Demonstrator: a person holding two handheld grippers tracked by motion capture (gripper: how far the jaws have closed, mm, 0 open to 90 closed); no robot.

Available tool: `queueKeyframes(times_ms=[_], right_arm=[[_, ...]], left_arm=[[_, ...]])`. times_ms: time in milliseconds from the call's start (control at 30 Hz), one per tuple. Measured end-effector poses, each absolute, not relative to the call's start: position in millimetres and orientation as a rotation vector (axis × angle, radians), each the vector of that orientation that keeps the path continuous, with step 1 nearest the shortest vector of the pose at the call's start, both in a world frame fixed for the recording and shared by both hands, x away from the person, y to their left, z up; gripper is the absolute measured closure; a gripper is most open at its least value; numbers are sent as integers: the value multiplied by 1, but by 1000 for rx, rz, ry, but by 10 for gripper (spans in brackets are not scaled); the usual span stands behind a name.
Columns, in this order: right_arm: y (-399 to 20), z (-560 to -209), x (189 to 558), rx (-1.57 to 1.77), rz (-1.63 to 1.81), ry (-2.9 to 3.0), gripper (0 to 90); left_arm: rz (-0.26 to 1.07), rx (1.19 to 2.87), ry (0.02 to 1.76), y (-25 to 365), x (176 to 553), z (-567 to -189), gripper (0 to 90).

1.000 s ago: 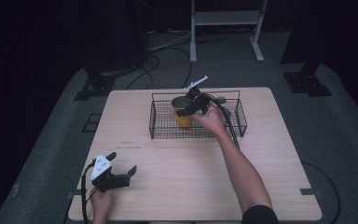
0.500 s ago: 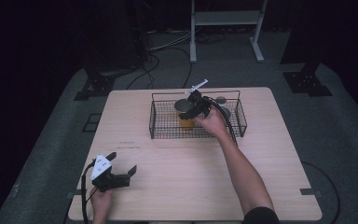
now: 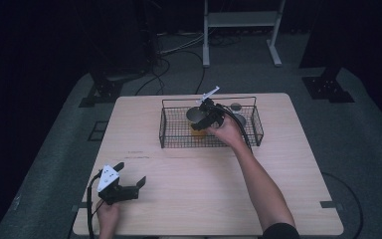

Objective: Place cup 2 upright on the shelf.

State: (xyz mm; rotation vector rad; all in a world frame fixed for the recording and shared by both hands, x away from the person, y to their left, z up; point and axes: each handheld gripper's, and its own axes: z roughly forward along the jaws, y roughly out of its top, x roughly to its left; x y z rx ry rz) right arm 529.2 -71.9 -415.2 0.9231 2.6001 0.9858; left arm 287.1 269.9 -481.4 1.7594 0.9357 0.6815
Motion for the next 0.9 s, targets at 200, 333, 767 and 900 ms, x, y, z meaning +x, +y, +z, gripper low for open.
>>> queueKeyframes(times_ms=[200, 333, 767, 900], right_arm=[[-75, -416, 529, 926, 1006, 2606, 115], [-76, -416, 528, 929, 1041, 2602, 98], [-79, -412, 527, 944, 1099, 2581, 10], [-80, -407, 526, 952, 1130, 2565, 9]], left_arm=[[682, 1758, 935, 270, 287, -481, 0], [682, 1758, 935, 270, 287, -481, 0], [683, 1757, 936, 270, 287, -482, 0], [682, 1756, 940, 270, 287, -481, 0]])
